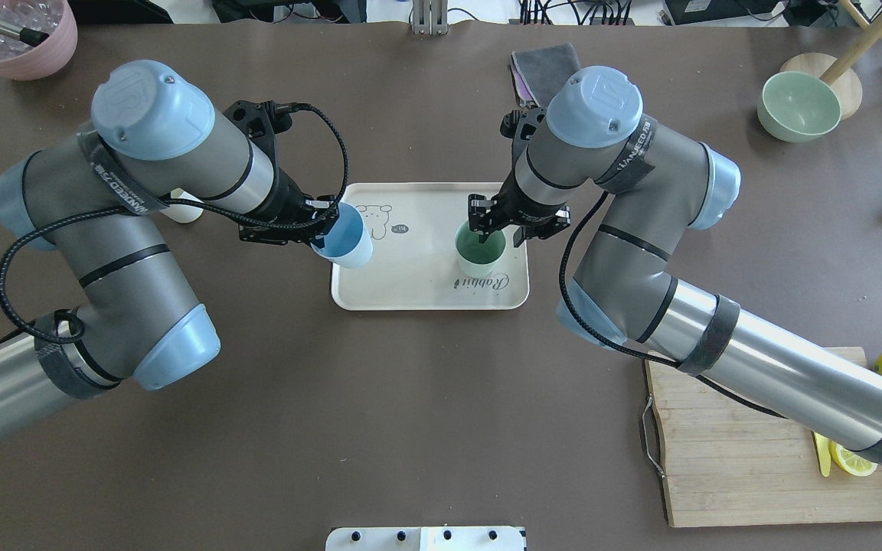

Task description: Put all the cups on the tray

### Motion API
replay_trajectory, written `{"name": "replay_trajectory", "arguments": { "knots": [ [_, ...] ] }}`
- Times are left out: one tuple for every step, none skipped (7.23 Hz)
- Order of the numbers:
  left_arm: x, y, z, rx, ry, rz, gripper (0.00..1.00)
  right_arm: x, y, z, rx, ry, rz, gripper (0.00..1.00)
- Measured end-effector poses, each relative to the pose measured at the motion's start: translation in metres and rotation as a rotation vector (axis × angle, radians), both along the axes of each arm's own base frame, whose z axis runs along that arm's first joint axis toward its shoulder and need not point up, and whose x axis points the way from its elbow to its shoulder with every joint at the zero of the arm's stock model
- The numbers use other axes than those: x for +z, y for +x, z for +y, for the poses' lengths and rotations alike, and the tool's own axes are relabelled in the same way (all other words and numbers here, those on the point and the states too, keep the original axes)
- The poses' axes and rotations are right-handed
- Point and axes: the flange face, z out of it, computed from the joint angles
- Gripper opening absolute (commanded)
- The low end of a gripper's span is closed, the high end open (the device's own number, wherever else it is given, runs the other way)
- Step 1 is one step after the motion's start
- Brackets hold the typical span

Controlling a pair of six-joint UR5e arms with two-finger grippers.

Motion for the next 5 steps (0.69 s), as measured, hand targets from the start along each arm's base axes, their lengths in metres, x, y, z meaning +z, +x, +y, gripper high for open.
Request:
{"name": "replay_trajectory", "arguments": {
  "knots": [
    [-0.004,0.019,0.002,-0.004,0.005,-0.013,0.0,-0.007,0.029,-0.02,0.017,-0.026,-0.028,1.0],
    [-0.008,0.037,0.0,-0.005,0.007,-0.026,0.0,-0.005,0.073,-0.044,0.037,-0.056,-0.058,1.0],
    [-0.009,0.054,-0.001,-0.01,0.013,-0.044,0.0,0.012,0.116,-0.065,0.054,-0.071,-0.068,1.0],
    [-0.005,0.067,0.0,-0.015,0.021,-0.064,0.0,0.042,0.158,-0.081,0.061,-0.065,-0.053,1.0],
    [0.001,0.075,0.0,-0.018,0.024,-0.081,0.0,0.074,0.196,-0.093,0.056,-0.056,-0.02,1.0]
  ]
}}
